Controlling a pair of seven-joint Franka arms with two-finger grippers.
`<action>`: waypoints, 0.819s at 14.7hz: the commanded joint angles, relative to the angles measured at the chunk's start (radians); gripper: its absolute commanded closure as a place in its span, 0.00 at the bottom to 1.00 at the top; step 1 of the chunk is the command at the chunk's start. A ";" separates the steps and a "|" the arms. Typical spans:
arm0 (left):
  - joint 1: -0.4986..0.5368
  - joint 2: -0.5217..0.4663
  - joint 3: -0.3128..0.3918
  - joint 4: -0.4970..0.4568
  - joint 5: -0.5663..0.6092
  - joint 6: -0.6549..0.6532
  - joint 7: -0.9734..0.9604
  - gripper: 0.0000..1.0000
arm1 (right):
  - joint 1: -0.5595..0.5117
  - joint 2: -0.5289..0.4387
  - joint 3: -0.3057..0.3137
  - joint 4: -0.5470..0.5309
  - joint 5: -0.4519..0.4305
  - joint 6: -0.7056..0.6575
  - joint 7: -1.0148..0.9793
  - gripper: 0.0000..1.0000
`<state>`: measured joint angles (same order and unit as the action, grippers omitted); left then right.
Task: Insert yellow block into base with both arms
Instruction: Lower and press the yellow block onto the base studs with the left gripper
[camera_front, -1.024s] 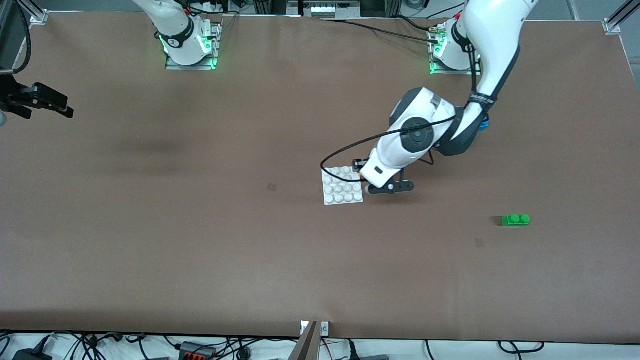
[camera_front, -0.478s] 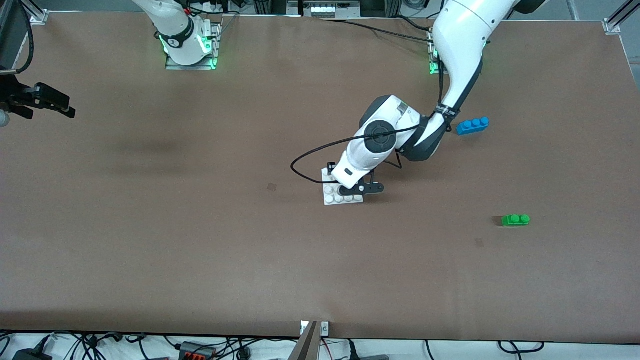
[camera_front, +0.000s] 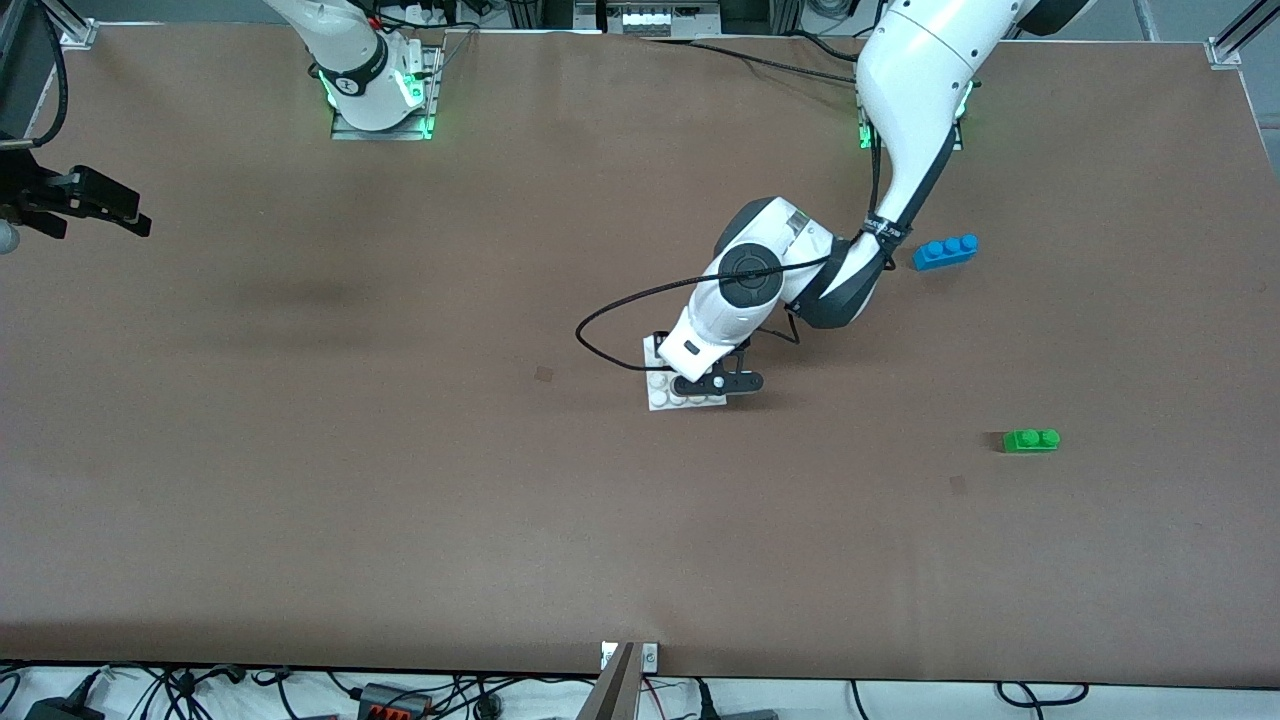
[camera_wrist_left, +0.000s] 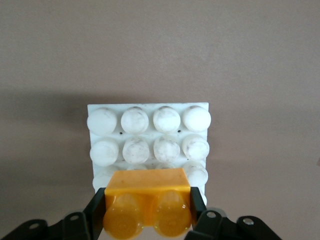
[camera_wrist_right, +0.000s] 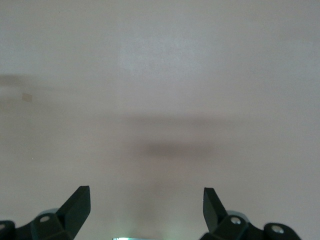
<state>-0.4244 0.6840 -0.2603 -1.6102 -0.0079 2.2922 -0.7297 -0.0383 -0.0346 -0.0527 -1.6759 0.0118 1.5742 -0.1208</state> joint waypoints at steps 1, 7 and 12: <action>-0.022 0.023 0.015 0.029 0.025 0.019 -0.013 0.62 | 0.006 0.009 -0.001 0.022 0.000 -0.019 0.007 0.00; -0.013 0.022 0.015 0.010 0.037 0.029 -0.002 0.62 | 0.006 0.009 -0.001 0.022 0.000 -0.020 0.009 0.00; -0.014 0.023 0.015 0.009 0.069 0.030 -0.007 0.62 | 0.005 0.009 -0.001 0.022 0.000 -0.022 0.007 0.00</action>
<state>-0.4318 0.7042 -0.2506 -1.6101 0.0369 2.3190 -0.7286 -0.0375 -0.0346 -0.0527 -1.6759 0.0118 1.5735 -0.1208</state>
